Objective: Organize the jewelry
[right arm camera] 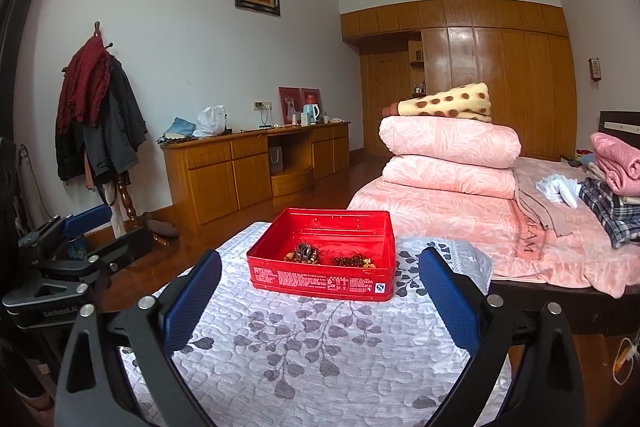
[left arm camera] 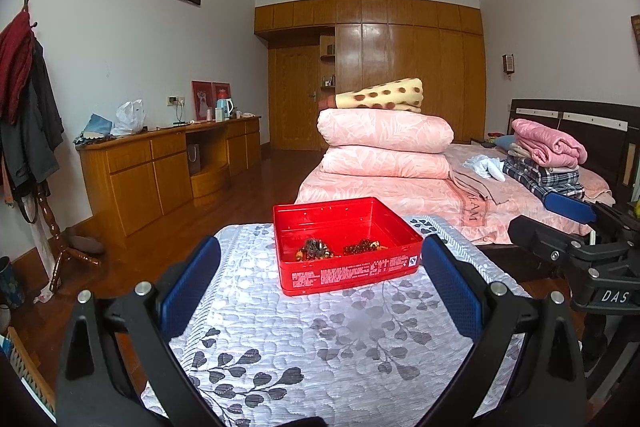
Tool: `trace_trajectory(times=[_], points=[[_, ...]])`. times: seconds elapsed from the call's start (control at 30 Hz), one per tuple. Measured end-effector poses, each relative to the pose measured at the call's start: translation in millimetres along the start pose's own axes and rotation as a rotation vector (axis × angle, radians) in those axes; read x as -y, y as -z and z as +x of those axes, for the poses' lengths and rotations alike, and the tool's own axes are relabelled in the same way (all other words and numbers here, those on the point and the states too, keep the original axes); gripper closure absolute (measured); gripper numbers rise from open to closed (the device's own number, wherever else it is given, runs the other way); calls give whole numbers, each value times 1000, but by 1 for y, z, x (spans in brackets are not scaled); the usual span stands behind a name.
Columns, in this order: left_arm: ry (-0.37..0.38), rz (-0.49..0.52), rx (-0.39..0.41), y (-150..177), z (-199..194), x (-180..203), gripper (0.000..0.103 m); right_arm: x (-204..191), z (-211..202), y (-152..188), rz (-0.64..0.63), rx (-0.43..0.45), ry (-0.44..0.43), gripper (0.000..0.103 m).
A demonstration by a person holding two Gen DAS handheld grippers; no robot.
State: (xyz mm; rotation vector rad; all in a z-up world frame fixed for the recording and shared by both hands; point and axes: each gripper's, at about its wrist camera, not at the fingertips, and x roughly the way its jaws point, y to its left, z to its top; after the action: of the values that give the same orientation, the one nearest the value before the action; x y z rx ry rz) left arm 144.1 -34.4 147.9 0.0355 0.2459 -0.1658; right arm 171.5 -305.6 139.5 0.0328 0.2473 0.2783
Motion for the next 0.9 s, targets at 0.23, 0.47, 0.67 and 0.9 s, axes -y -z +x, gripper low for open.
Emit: trace_trajectory(times=[0.23,0.47,0.67,0.9], points=[[2,4,10,-3,-2,3,6,-1,-2,-1,-3,9,-1,6],[3,6,9,-2,-2,5,6,-1,-2,-1,-7,9,-1,6],[3,7,9,-2,-2,5,6,0,-2,-2,-9,11,-2,6],[4,7,10,-1,-3,5,6,0,-1,-2,-10,10,-2,6]])
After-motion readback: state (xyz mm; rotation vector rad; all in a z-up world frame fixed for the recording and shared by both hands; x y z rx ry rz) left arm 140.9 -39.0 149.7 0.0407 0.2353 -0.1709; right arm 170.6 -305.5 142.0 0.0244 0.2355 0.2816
